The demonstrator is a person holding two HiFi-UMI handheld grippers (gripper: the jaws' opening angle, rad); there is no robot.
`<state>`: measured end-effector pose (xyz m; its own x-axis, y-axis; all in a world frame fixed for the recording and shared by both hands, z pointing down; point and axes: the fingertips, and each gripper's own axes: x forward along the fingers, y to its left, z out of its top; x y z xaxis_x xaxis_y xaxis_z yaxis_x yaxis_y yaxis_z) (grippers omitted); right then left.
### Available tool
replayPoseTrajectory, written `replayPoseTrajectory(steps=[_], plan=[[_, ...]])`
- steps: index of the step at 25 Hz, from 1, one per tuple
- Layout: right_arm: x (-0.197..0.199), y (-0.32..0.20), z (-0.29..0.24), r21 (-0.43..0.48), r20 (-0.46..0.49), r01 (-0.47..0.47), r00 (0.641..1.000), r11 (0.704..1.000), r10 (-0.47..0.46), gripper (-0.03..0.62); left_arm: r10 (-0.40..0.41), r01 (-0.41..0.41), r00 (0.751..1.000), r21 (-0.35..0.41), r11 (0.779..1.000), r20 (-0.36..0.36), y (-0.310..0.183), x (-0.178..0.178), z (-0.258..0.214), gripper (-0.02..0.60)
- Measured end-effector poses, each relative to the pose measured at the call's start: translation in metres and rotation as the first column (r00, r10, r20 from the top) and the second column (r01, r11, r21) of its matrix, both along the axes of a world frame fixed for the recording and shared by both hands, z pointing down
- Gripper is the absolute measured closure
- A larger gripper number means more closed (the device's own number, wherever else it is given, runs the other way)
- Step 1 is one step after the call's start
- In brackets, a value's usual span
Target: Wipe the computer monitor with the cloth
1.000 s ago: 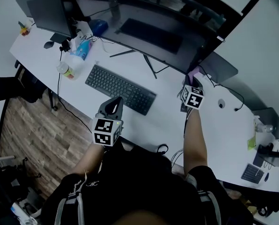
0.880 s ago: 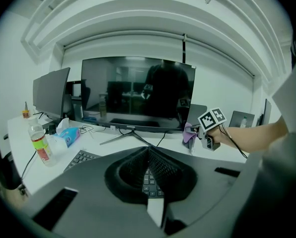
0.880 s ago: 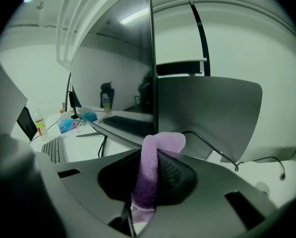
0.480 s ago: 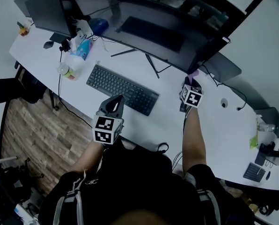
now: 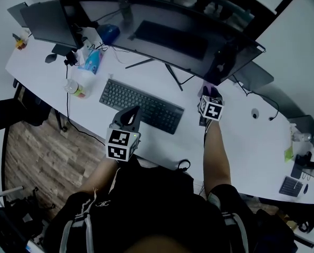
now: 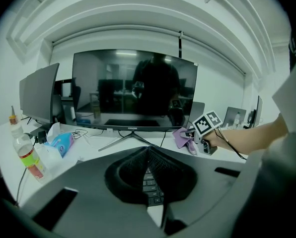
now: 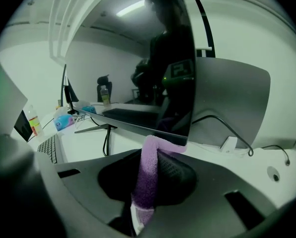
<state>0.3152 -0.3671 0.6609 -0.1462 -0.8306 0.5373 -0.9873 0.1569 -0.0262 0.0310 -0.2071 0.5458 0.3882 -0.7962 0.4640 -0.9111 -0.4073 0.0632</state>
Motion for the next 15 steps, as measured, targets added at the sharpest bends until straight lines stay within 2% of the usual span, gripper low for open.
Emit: replayPoseTrajectory(steps=[5, 15], plan=[[-0.032, -0.007, -0.004, 0.012, 0.0, -0.002, 1.0, 1.0, 0.002, 0.516, 0.005, -0.005, 1.0, 0.017, 1.0, -0.018, -0.01, -0.028, 0.001, 0.568], [-0.105, -0.025, -0.01, 0.016, -0.027, 0.038, 0.999, 0.999, -0.038, 0.516, -0.043, 0.043, 0.998, 0.01, 0.999, -0.044, -0.016, -0.101, 0.009, 0.568]])
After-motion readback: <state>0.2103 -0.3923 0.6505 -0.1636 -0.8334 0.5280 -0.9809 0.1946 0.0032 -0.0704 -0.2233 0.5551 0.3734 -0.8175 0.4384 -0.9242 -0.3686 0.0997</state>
